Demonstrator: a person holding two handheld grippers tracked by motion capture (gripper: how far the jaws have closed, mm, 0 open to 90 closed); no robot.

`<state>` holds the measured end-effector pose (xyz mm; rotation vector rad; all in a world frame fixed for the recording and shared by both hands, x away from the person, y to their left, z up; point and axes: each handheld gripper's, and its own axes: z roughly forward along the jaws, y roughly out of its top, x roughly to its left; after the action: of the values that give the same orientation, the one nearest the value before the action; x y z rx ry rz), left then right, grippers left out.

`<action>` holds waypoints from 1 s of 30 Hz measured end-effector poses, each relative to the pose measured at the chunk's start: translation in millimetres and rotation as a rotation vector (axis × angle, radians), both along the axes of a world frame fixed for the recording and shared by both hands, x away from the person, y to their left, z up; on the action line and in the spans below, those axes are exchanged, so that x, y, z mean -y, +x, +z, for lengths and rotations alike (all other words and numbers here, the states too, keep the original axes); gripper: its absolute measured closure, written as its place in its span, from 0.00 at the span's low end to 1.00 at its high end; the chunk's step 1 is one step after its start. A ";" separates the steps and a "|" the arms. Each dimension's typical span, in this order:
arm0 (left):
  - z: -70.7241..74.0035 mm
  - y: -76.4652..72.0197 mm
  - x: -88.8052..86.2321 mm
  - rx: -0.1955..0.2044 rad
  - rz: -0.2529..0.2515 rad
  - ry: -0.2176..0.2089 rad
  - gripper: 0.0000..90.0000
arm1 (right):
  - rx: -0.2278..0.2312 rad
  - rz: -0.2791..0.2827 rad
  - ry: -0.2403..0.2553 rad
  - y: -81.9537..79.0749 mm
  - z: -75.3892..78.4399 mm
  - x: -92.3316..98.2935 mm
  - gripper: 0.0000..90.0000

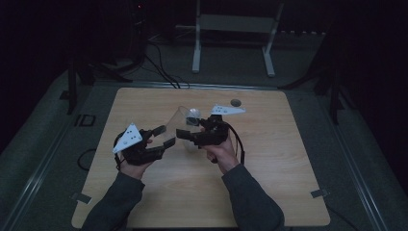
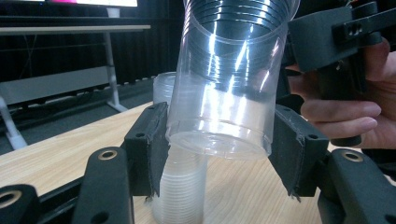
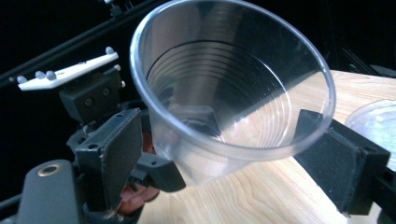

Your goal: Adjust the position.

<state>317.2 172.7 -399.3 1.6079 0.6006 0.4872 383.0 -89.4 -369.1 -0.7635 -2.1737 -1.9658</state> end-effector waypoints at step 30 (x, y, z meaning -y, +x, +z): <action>0.3 4.2 0.3 -0.041 -0.051 0.034 0.35 | 0.049 -0.042 -0.045 -0.6 3.6 -2.6 0.32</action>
<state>321.4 172.4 -399.0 1.6652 0.5829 0.4297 382.4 -86.8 -365.5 -0.7817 -2.2546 -1.9820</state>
